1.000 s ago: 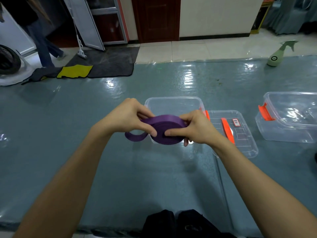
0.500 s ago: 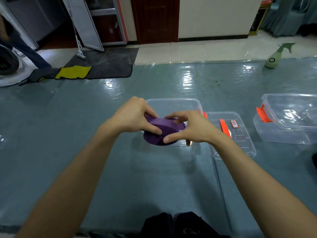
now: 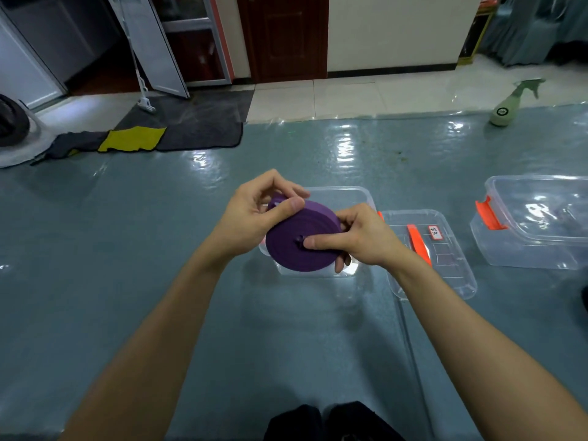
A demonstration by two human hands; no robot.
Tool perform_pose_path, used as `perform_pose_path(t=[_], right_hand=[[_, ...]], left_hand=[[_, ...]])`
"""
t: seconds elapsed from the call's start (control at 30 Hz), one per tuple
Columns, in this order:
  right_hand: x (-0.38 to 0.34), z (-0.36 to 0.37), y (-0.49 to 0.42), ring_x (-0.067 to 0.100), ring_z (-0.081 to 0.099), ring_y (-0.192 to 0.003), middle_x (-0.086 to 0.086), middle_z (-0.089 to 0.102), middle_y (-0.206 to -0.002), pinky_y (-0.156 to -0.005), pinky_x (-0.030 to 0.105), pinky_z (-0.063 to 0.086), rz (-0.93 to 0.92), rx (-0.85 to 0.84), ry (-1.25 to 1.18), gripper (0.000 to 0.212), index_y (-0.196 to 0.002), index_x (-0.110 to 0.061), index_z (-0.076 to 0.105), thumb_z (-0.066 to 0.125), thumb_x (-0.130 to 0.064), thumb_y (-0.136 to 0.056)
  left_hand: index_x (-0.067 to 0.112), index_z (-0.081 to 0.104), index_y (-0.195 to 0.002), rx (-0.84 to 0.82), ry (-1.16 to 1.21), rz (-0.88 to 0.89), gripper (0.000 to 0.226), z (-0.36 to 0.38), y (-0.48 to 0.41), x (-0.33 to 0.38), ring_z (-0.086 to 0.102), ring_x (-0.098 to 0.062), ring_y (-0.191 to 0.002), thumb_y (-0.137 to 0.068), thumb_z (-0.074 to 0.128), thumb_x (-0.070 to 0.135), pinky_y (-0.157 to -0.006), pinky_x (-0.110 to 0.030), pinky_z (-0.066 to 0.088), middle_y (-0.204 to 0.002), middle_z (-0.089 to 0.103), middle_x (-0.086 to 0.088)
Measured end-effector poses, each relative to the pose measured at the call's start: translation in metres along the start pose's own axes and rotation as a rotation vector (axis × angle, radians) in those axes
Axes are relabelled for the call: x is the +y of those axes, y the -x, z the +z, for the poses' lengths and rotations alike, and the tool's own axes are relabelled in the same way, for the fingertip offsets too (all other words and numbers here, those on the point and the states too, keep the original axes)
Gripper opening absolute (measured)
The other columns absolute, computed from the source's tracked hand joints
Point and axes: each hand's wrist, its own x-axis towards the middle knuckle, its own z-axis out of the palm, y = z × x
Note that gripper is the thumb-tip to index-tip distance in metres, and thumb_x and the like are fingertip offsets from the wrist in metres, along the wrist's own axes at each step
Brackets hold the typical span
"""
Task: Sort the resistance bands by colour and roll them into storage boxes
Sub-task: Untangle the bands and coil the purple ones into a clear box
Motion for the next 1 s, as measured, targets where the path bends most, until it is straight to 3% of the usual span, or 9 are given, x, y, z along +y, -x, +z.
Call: perform_pose_path(t=[0.1,0.23,0.33,0.47,0.57,0.67,0.73,0.83,1.0], right_hand=[[0.003,-0.003,-0.003,0.026,0.068,-0.045,0.024,0.077,-0.076,-0.044,0.026,0.049,-0.009,0.012,-0.087,0.029,-0.097,-0.017,0.087,0.095,-0.038,-0.079],[0.015,-0.007,-0.011,0.024,0.066,-0.042,0.025,0.075,-0.073,-0.043,0.026,0.047,0.020,0.043,-0.153,0.022,-0.095,-0.012,0.086,0.093,-0.030,-0.084],[0.028,-0.014,-0.021,0.025,0.065,-0.042,0.021,0.077,-0.074,-0.043,0.027,0.046,0.086,0.091,-0.231,0.036,-0.091,-0.012,0.085,0.096,-0.043,-0.075],[0.046,-0.019,-0.043,0.026,0.064,-0.044,0.016,0.078,-0.075,-0.047,0.030,0.045,0.169,0.108,-0.268,0.057,-0.092,-0.015,0.086,0.097,-0.063,-0.064],[0.059,-0.020,-0.059,0.034,0.073,-0.062,0.007,0.082,-0.097,-0.058,0.039,0.053,0.222,0.166,-0.253,0.071,-0.120,-0.026,0.077,0.100,-0.061,-0.062],[0.073,-0.018,-0.068,0.010,0.074,-0.097,-0.015,0.065,-0.127,-0.073,0.029,0.062,0.173,0.260,0.188,0.115,-0.141,-0.038,0.050,0.104,-0.065,-0.043],[0.084,-0.010,-0.073,0.009,0.064,-0.108,-0.011,0.056,-0.129,-0.084,0.027,0.057,0.124,0.262,0.509,0.118,-0.140,-0.033,0.046,0.100,-0.065,-0.040],[0.099,-0.005,-0.085,0.025,0.067,-0.091,-0.001,0.050,-0.120,-0.073,0.039,0.059,0.160,0.275,0.765,0.105,-0.131,-0.019,0.045,0.093,-0.064,-0.049],[0.121,-0.007,-0.107,0.033,0.068,-0.082,0.009,0.049,-0.125,-0.067,0.037,0.053,0.318,0.106,0.962,0.099,-0.123,-0.007,0.049,0.086,-0.069,-0.055]], left_hand=[[0.019,0.072,-0.107,0.127,0.047,0.079,0.009,0.011,-0.004,-0.013,0.072,-0.010,-0.100,-0.099,0.075,0.022,-0.085,-0.021,0.058,-0.106,0.075,-0.003],[0.031,0.066,-0.105,0.202,0.090,0.045,0.013,0.018,-0.012,-0.029,0.073,-0.019,-0.098,-0.097,0.076,0.027,-0.087,-0.030,0.061,-0.105,0.073,-0.012],[0.030,0.071,-0.118,0.091,0.090,-0.073,0.025,0.011,-0.017,-0.046,0.076,-0.020,-0.099,-0.095,0.078,0.029,-0.088,-0.032,0.063,-0.116,0.074,-0.003],[0.030,0.070,-0.127,0.027,0.098,-0.201,0.036,0.008,-0.033,-0.067,0.080,-0.024,-0.087,-0.094,0.082,0.021,-0.073,-0.035,0.065,-0.110,0.077,0.001],[0.024,0.073,-0.123,0.106,0.130,-0.288,0.033,0.011,-0.055,-0.083,0.078,-0.024,-0.080,-0.094,0.084,0.012,-0.066,-0.036,0.065,-0.110,0.079,-0.012],[0.021,0.073,-0.118,0.117,0.133,-0.394,0.031,0.016,-0.072,-0.104,0.078,-0.019,-0.076,-0.093,0.085,0.007,-0.059,-0.033,0.063,-0.109,0.080,-0.015],[0.019,0.074,-0.118,0.096,0.163,-0.471,0.031,0.024,-0.079,-0.120,0.078,-0.024,-0.082,-0.093,0.085,0.006,-0.063,-0.043,0.067,-0.110,0.079,-0.018],[0.017,0.070,-0.124,0.055,0.213,-0.616,0.035,0.037,-0.086,-0.146,0.078,-0.029,-0.089,-0.094,0.084,0.005,-0.074,-0.050,0.069,-0.115,0.077,-0.023],[0.017,0.060,-0.135,-0.057,0.229,-0.885,0.042,0.051,-0.097,-0.184,0.076,-0.029,-0.098,-0.099,0.078,0.004,-0.081,-0.047,0.066,-0.111,0.076,-0.017]])
